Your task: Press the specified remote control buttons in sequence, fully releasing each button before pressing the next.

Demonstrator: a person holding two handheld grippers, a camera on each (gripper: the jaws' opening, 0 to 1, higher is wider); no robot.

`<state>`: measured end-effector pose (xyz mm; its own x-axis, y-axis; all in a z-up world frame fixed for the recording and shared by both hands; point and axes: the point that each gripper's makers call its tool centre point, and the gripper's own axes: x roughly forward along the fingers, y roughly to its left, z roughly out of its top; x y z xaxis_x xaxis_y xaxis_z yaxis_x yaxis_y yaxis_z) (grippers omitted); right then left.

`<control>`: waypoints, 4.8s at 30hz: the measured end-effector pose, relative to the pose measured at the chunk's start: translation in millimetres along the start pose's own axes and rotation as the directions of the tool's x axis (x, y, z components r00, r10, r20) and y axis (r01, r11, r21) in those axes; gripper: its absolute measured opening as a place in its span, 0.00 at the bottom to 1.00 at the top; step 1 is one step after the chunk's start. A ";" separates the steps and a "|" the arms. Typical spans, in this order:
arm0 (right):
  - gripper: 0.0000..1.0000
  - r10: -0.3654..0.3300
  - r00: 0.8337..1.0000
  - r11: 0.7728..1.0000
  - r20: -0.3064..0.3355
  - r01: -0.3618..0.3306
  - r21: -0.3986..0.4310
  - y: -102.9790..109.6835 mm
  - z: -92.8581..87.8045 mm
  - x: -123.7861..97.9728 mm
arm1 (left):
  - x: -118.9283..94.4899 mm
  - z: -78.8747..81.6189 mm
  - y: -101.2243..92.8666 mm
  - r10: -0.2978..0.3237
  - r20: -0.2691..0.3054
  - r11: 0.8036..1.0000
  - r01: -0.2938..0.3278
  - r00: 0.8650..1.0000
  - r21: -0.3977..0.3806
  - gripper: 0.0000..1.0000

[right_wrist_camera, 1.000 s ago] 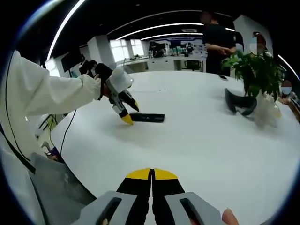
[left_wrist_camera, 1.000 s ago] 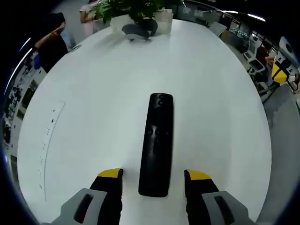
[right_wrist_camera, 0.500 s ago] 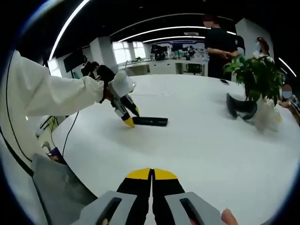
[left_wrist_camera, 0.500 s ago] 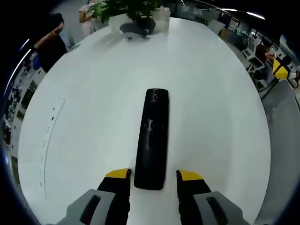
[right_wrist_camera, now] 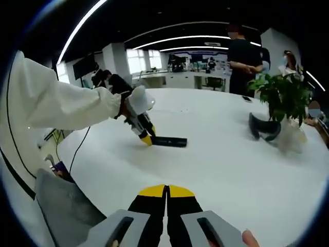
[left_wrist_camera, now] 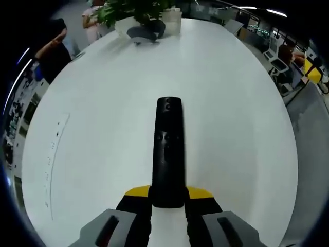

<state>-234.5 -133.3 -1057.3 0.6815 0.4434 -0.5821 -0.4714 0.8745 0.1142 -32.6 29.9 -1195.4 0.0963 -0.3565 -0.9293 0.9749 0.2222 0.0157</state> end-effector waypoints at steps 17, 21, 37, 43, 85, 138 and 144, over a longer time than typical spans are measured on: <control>0.00 0.004 0.999 1.000 0.052 -0.004 0.003 22.3 16.2 -4.3 | -2.7 -4.1 -31.5 -0.013 0.001 0.999 0.013 1.000 0.030 0.24; 0.00 0.001 0.997 1.000 0.082 -0.001 0.001 27.1 22.5 -9.1 | -2.6 -3.8 -41.5 -0.013 -0.006 0.999 0.014 1.000 0.035 0.24; 0.00 0.025 0.990 1.000 0.142 -0.027 0.013 41.1 31.5 -19.8 | -3.3 -6.1 -64.6 -0.016 -0.029 0.999 0.017 0.999 0.043 0.24; 0.00 0.013 0.990 1.000 0.139 -0.011 -0.014 38.7 30.1 -20.8 | -3.7 -7.7 -74.3 -0.016 -0.027 0.999 0.017 1.000 0.044 0.24; 0.00 0.041 0.992 0.997 0.118 -0.034 -0.063 54.1 15.6 -35.9 | -8.0 -15.5 -136.1 0.008 -0.027 1.000 -0.009 1.000 -0.024 0.24; 0.00 0.056 0.997 0.993 0.053 -0.050 -0.104 55.2 22.6 -18.2 | -10.5 -15.3 -211.5 -0.005 0.013 1.000 0.005 1.000 -0.020 0.24; 0.00 0.040 0.999 0.995 0.014 -0.038 -0.090 46.2 21.8 -10.1 | -11.0 -15.5 -217.7 -0.011 0.026 1.000 0.012 1.000 -0.013 0.24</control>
<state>-250.9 -93.1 -1028.6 0.6698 0.4804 -0.5662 -0.5455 0.8357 0.0637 -249.0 -0.5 -1194.3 0.0902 -0.3822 -0.9197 0.9732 0.2300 -0.0001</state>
